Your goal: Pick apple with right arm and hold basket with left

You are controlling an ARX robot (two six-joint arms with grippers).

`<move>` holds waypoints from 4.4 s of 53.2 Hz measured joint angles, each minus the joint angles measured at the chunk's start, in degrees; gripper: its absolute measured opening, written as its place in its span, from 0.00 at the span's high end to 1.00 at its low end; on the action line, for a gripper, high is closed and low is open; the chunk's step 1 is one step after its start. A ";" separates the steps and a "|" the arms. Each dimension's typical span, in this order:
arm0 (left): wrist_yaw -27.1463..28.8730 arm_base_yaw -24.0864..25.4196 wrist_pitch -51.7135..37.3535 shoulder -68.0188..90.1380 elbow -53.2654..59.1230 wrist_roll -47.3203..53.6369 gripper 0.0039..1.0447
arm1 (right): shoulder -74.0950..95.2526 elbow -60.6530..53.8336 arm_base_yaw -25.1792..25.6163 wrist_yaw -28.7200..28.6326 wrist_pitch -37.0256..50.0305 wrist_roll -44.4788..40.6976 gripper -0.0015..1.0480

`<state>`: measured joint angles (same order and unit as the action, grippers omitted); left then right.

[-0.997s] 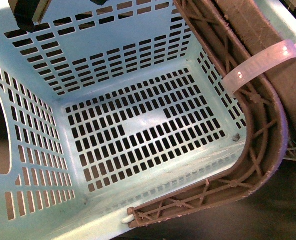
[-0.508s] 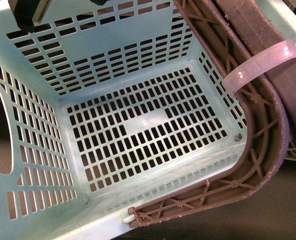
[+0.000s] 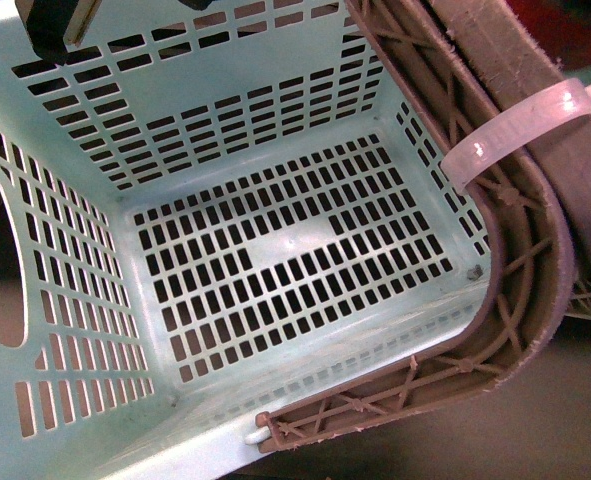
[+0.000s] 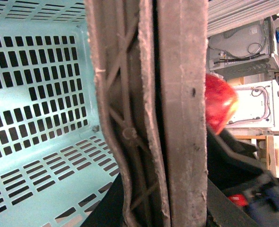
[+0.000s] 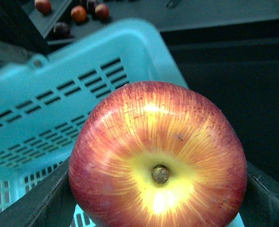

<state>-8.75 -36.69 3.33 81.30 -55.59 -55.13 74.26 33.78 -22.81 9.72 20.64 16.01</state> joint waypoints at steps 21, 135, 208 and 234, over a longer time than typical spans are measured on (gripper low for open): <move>-0.02 0.00 0.00 0.00 0.00 0.00 0.83 | -1.31 -1.40 -1.36 3.28 -0.57 1.14 0.08; 0.13 -0.04 0.00 0.02 -0.02 0.24 0.83 | -62.34 -32.76 22.62 -9.62 -8.68 -15.76 0.98; 22.38 -0.98 21.35 1.62 -8.37 -14.14 0.83 | -73.92 -32.74 22.62 -9.60 -20.57 -15.85 0.08; 19.87 24.50 6.23 6.34 -2.71 -34.21 0.83 | -73.94 -32.74 22.62 -9.60 -20.57 -15.85 0.08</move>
<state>11.11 -12.19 9.56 87.64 -58.30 -89.34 0.32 1.04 -0.19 0.12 0.08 0.16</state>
